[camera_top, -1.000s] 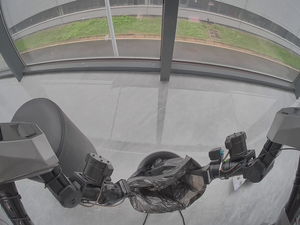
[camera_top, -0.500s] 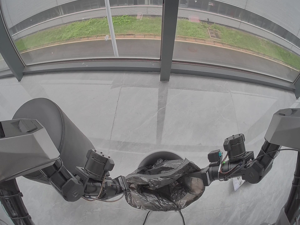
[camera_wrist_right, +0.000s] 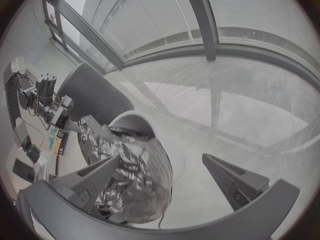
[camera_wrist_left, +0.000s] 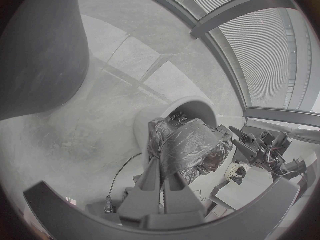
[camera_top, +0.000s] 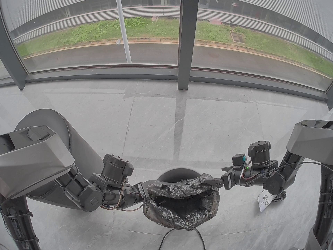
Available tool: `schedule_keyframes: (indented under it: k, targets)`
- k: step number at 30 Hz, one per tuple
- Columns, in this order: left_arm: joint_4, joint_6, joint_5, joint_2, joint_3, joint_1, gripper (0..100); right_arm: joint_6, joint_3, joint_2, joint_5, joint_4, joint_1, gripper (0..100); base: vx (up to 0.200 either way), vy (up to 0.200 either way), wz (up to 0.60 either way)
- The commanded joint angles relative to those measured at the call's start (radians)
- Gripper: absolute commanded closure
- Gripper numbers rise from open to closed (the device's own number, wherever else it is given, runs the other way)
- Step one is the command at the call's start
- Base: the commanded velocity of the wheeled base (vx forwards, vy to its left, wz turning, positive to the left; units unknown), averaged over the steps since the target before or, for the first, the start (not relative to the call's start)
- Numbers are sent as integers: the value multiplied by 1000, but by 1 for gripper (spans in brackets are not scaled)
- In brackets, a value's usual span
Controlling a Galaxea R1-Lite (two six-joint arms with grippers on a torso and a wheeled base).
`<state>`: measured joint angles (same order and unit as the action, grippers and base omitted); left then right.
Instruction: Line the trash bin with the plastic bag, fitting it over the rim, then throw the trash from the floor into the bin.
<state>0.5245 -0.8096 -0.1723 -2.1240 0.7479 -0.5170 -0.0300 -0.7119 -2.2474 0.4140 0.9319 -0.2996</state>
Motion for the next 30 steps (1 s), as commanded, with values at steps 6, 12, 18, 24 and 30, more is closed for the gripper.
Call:
schedule_keyframes:
  k: [6,12,18,24,30]
  targets:
    - [-32,6,1,-70,131,31,100,-53,-129,-67,-9,-1,-32,0,0,0,0]
    - [-95,86,-1,-111,189,83,100,-102,-120,-35,-9,5,-55,0,0,0,0]
    - [-101,122,-15,-131,277,106,100,-110,-113,6,-9,5,-55,0,0,0,0]
    - [-103,122,-76,-131,304,103,100,-108,-72,43,-9,15,-52,0,0,0,0]
    - [-100,122,-78,-131,304,98,100,-108,-17,65,-9,44,-49,0,0,0,0]
